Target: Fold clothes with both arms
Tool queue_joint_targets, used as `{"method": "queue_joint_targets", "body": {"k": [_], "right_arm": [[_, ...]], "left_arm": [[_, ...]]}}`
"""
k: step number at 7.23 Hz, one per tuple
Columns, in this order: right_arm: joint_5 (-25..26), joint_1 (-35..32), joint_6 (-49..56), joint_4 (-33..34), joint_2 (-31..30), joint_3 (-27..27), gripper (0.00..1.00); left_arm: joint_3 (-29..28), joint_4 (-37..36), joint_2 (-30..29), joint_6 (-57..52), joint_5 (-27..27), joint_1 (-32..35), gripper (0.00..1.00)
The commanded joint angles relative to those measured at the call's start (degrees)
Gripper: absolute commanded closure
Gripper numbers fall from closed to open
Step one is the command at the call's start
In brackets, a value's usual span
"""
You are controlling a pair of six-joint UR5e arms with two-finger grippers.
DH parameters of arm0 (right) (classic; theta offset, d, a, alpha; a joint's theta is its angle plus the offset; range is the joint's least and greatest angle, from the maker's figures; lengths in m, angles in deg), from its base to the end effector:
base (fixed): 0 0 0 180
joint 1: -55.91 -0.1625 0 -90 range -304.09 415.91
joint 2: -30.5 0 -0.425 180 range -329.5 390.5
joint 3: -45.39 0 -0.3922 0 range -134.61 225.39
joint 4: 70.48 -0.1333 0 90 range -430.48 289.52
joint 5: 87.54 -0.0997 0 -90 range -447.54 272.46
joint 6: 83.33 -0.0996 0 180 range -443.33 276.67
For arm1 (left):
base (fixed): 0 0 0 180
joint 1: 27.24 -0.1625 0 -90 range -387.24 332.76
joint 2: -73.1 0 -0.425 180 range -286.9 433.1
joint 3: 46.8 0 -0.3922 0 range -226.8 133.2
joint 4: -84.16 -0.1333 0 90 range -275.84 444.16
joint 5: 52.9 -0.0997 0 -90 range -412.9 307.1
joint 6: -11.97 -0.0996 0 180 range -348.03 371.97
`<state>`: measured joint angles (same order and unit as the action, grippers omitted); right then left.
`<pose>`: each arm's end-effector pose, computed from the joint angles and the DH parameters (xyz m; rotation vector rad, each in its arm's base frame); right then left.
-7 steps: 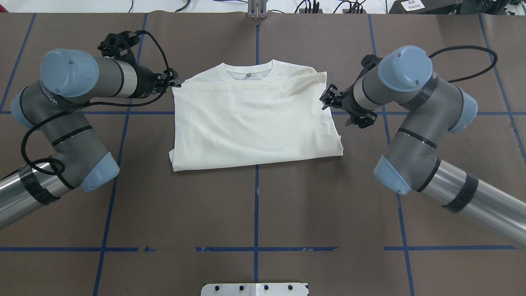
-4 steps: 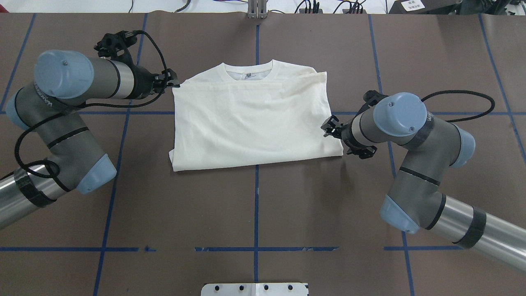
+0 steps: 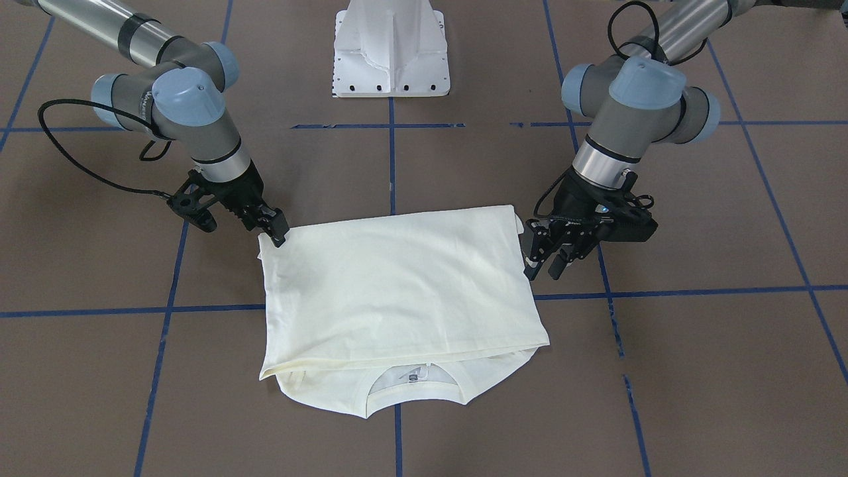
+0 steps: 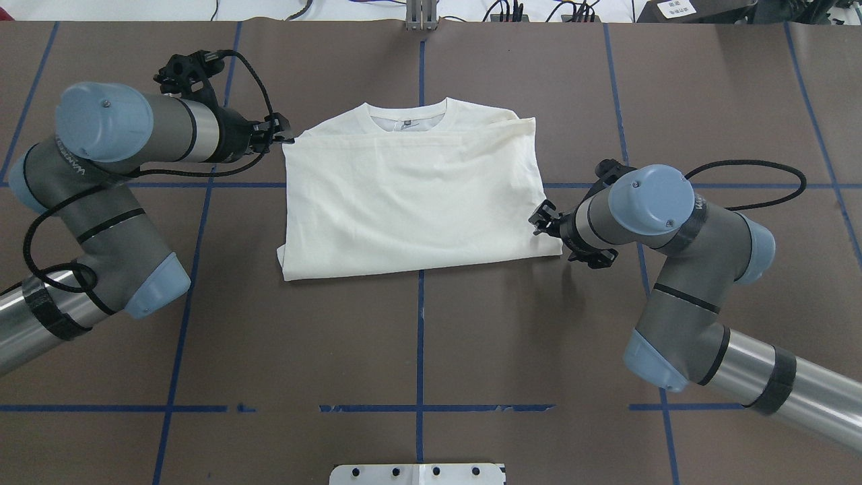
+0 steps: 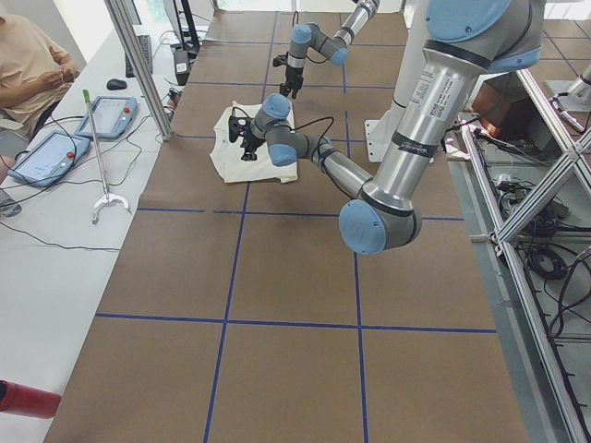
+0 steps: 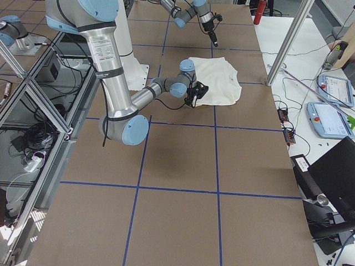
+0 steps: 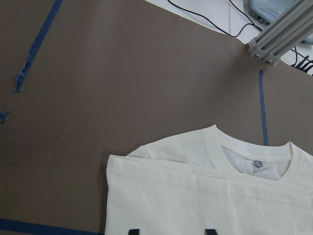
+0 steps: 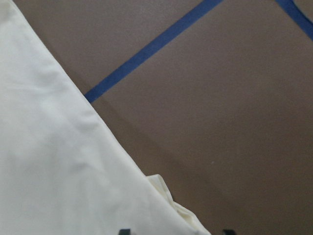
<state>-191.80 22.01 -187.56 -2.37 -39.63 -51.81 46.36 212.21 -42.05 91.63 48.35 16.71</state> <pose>-0.4639 -0.4427 0.3719 -0.0866 -0.8954 0.6778 0.3928 -0.5368 0.3090 0.3746 1.1146 -0.4045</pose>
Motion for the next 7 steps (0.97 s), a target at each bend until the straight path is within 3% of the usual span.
{"method": "queue_joint_targets", "body": {"k": [1, 4, 5, 7], "right_arm": [[0.0, 0.1, 0.0, 0.0, 0.1, -0.3, 1.00], [-0.2, -0.1, 0.1, 0.0, -2.6, -4.0, 1.00], [-0.6, 0.3, -0.1, 0.0, -6.3, -9.2, 1.00], [-3.6, 7.6, -5.2, 0.4, -18.1, -26.1, 1.00]], "left_arm": [[0.1, 0.0, 0.5, 0.0, -0.1, 0.1, 0.46], [0.4, 0.0, 0.5, -0.1, 0.0, 0.1, 0.46], [0.4, 0.0, 0.5, 0.0, 0.1, 0.1, 0.46], [1.8, -0.1, 0.5, 0.3, 0.4, 0.1, 0.46]]}}
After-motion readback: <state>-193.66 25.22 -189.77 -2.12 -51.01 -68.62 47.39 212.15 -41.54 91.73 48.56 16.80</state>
